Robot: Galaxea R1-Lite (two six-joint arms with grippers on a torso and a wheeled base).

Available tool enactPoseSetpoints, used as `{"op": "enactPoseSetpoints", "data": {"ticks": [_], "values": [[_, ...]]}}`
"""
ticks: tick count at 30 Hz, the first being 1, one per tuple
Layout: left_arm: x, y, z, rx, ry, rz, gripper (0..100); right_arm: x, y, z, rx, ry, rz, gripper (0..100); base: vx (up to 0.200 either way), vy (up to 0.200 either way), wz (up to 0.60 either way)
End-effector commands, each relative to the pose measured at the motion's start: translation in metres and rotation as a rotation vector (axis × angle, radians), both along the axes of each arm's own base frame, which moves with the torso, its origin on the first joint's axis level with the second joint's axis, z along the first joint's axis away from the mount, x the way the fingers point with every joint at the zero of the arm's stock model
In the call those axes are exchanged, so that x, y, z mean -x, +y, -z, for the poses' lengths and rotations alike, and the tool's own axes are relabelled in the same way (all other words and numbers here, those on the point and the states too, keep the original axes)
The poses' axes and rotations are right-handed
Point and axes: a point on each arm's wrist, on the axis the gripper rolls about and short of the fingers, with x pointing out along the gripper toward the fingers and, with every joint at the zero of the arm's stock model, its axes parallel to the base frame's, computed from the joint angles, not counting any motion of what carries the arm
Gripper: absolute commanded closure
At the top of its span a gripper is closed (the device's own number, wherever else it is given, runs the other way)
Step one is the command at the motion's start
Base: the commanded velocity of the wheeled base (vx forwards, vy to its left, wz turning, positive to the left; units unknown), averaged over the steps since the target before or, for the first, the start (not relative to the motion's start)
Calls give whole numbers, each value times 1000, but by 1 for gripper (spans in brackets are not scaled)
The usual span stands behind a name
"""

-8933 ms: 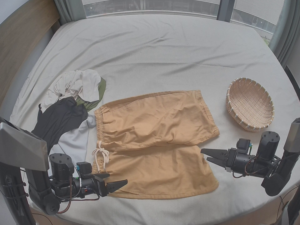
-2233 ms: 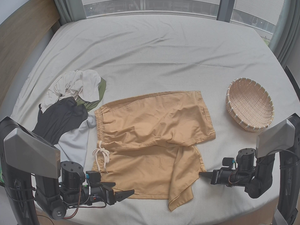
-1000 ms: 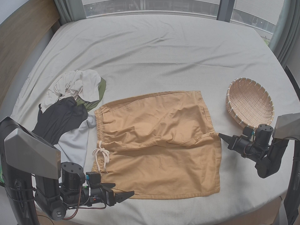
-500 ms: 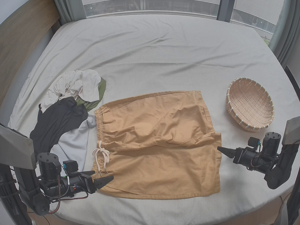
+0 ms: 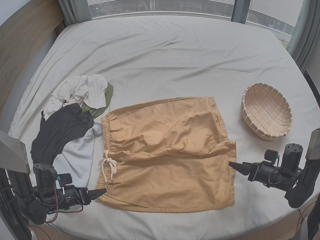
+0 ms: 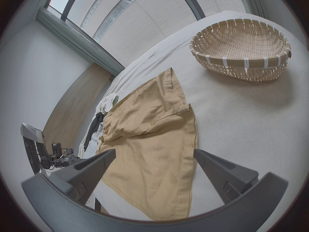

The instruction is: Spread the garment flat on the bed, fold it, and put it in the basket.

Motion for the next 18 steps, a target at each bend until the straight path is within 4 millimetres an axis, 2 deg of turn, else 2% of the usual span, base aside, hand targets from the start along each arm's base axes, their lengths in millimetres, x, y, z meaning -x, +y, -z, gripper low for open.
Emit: {"op": "enactPoseSetpoints", "data": {"ticks": [1,18], "values": [[6,-3,3,14,41,34,0,1,6,-1,-1,-3,-20,0,0,0,0],[-4,-9,31,5,48,57,0,2,5,-1,0,-2,-20,0,0,0,0]]}}
